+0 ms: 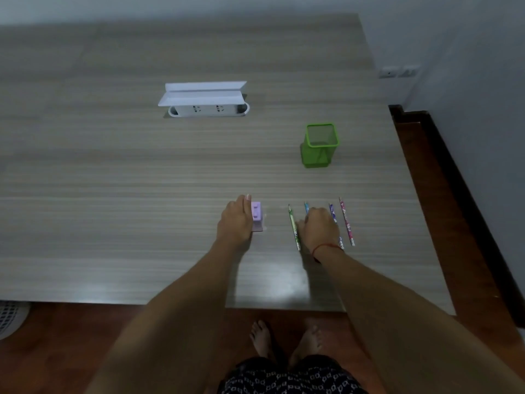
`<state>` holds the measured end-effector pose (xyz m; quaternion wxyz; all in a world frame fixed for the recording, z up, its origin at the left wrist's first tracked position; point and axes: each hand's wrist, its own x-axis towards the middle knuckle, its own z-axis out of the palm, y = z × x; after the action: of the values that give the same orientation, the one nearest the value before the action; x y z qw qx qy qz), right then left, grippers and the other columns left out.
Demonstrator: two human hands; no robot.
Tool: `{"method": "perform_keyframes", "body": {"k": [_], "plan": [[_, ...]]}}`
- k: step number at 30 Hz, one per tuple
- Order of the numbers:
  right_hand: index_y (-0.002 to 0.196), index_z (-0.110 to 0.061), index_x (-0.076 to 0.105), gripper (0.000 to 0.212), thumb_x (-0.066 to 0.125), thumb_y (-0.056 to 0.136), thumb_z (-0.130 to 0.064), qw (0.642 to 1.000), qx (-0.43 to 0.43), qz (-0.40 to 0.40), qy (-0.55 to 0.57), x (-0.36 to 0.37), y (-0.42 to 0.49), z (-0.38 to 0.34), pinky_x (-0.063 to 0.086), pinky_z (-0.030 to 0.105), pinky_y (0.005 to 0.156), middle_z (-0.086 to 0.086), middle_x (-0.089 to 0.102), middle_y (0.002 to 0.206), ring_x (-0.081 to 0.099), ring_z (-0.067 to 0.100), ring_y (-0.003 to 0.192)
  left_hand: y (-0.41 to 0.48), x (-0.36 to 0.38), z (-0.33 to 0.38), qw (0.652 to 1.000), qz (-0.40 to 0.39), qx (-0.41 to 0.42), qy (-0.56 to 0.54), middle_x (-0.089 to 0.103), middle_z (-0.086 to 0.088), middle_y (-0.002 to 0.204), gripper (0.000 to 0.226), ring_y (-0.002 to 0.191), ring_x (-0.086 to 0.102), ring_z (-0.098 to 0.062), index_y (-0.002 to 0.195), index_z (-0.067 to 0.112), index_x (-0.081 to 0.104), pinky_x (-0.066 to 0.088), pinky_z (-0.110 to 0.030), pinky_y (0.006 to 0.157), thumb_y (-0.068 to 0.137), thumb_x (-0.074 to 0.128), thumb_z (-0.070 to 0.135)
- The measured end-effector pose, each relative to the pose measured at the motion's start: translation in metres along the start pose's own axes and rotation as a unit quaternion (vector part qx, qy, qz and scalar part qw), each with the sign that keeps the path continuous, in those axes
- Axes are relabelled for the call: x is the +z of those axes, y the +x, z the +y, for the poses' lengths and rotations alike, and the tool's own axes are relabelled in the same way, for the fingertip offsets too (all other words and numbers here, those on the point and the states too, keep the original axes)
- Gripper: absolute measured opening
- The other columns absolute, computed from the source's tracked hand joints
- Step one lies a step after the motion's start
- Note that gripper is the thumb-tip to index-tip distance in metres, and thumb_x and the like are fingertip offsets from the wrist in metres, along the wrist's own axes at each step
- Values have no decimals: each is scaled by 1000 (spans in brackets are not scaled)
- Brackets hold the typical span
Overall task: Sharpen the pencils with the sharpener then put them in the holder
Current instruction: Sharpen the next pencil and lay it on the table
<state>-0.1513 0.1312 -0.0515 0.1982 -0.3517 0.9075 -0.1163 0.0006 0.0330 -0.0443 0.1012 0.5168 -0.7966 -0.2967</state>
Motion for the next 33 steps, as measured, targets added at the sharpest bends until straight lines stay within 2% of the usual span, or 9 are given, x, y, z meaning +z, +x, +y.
{"method": "perform_keyframes", "body": {"k": [3, 9, 11, 13, 19, 23, 27, 31, 33], "plan": [[111, -4, 65, 23, 50, 96, -12, 998, 5, 21, -62, -3, 2, 8, 52, 38, 87, 14, 61, 115, 60, 30, 111, 2, -1, 0, 1000, -8, -5, 5, 58, -23, 105, 71, 96, 54, -41, 112, 3, 52, 45, -52, 86, 85, 7, 50], [117, -4, 61, 28, 40, 98, -6, 988, -66, -4, -140, -3, -2, 5, 52, 33, 85, 13, 63, 117, 64, 26, 107, 3, -1, 3, 998, -30, -58, -8, 57, -24, 111, 39, 98, 54, -42, 121, 0, 49, 45, -52, 86, 98, 29, 25], [117, -4, 61, 28, 41, 97, -6, 984, -71, -16, -162, -5, -2, 4, 52, 33, 86, 13, 62, 118, 64, 25, 107, 3, 0, 1, 997, -45, -64, -8, 55, -22, 118, 53, 101, 54, -40, 128, 0, 46, 45, -49, 88, 95, 24, 36], [117, -6, 61, 29, 42, 96, -8, 982, -72, -31, -172, -9, 0, 4, 52, 32, 86, 11, 63, 117, 63, 24, 107, 3, 2, -2, 999, -34, -39, 5, 56, -20, 114, 73, 99, 54, -38, 125, 3, 47, 46, -47, 87, 86, 5, 49], [116, -6, 57, 27, 40, 98, -17, 987, -19, -71, -145, -1, -1, 8, 50, 29, 87, 10, 68, 115, 66, 24, 107, 4, 1, 4, 999, -6, -45, -15, 59, -24, 101, 46, 93, 55, -41, 107, 3, 53, 45, -48, 83, 98, 23, 36], [116, -3, 53, 27, 44, 93, -17, 992, -8, -87, -92, -9, 5, 15, 49, 33, 89, 16, 68, 112, 65, 32, 107, 5, 2, 2, 997, -26, -60, -51, 58, -27, 107, 40, 95, 55, -43, 114, -3, 53, 44, -51, 86, 98, 29, 27], [112, -3, 59, 29, 49, 88, -18, 990, -43, -86, -101, -22, 9, 14, 50, 32, 86, 15, 68, 111, 65, 32, 103, 4, 2, 4, 998, 6, -52, -30, 60, -24, 98, 49, 92, 56, -42, 99, 5, 54, 46, -50, 84, 97, 19, 40], [112, -1, 60, 33, 49, 87, -19, 987, -77, -75, -118, -28, 5, 9, 50, 33, 88, 15, 65, 114, 64, 32, 105, 4, -1, 7, 996, -27, -72, -50, 58, -24, 118, 41, 109, 54, -42, 122, 0, 51, 44, -49, 96, 101, 29, 27], [109, -1, 61, 31, 51, 84, -16, 989, -78, -79, -100, -32, 5, 5, 51, 32, 86, 16, 65, 112, 64, 31, 102, 6, -3, 9, 993, -38, -97, -56, 56, -18, 129, 45, 120, 52, -36, 131, 6, 48, 42, -43, 101, 102, 26, 32]]}}
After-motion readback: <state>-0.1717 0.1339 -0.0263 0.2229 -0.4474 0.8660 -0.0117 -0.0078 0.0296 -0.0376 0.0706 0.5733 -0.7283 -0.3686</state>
